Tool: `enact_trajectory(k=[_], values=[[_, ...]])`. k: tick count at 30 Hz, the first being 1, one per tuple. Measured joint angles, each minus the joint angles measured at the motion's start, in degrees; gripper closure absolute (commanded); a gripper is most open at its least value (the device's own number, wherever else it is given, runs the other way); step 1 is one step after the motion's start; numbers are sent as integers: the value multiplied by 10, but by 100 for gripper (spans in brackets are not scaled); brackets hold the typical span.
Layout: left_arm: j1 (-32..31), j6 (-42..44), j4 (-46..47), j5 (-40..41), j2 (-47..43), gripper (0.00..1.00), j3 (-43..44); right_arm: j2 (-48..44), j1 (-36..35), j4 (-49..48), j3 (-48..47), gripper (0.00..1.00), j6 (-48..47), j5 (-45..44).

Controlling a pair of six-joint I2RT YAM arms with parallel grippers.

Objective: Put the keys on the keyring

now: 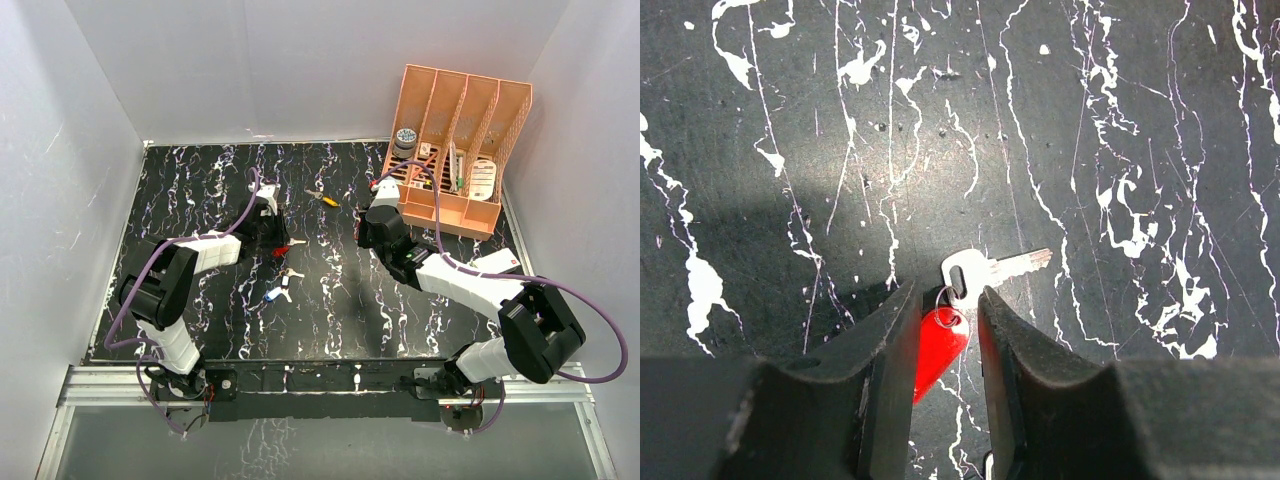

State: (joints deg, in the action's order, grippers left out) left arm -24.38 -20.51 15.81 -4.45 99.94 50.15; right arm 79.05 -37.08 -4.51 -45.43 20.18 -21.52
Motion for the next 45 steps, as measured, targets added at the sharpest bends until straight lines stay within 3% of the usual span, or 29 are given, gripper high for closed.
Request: enact_trajectory(k=[20,27,34,45], values=[[0,-1,0,2,0,72,-4,0,0,0,0,100,0,0],[1,-6,-9,6,-13,67,-6,18,0,19,-15,100,-9,5],[2,-20,-32,13,-108,62,-16,72,0,30,-15,100,-30,44],[2,-46,-52,30,-286,41,-60,130,0,13,-9,100,-38,84]])
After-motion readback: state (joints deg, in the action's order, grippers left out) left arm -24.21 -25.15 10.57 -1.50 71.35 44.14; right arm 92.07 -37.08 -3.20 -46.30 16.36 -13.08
